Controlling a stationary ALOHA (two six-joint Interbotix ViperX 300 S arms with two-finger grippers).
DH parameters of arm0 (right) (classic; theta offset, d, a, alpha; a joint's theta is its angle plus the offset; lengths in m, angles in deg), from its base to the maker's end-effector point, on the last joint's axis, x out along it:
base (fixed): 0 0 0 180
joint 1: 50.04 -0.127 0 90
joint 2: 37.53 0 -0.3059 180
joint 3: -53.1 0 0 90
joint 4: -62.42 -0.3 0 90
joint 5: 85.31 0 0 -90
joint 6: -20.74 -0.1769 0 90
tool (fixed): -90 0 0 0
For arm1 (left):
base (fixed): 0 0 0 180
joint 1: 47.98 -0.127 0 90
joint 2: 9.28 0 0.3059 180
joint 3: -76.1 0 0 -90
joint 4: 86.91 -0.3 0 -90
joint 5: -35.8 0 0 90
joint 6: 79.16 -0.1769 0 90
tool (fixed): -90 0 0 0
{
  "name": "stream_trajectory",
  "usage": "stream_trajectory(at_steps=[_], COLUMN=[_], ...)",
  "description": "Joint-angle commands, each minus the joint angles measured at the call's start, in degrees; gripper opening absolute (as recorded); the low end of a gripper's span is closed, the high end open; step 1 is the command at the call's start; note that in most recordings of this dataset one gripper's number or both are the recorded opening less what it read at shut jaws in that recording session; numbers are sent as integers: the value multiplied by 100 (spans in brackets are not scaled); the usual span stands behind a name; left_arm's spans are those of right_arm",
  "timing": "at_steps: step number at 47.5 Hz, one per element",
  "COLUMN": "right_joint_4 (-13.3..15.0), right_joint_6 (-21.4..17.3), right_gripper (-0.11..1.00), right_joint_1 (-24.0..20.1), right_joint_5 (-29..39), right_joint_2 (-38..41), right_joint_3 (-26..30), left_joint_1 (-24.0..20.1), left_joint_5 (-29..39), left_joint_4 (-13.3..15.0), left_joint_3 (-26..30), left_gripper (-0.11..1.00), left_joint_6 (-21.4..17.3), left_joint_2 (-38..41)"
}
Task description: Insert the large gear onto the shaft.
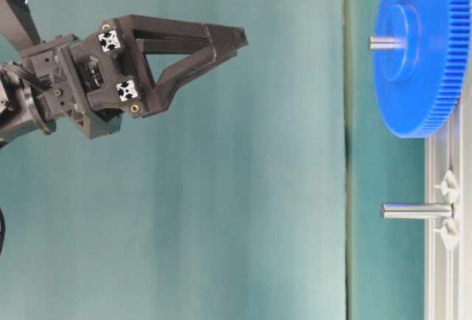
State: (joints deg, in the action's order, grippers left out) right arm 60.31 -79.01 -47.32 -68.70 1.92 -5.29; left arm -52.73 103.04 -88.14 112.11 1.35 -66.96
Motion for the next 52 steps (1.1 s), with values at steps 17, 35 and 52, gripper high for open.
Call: stream_trajectory(at_steps=[17, 35, 52], right_joint_4=[9, 9, 9], right_joint_6=[-70, -70, -70], right_gripper=[12, 12, 12], right_joint_1=[0, 0, 0], right_joint_5=[-53, -53, -53], right_joint_2=[35, 35, 35], right_joint_3=[123, 114, 123], left_joint_1=[26, 26, 26], left_joint_5=[-35, -35, -44], left_joint_4=[-9, -9, -9], left_joint_3=[88, 105, 105], left_gripper=[83, 83, 83], left_joint_6=[132, 422, 431], left_joint_2=[-185, -123, -62])
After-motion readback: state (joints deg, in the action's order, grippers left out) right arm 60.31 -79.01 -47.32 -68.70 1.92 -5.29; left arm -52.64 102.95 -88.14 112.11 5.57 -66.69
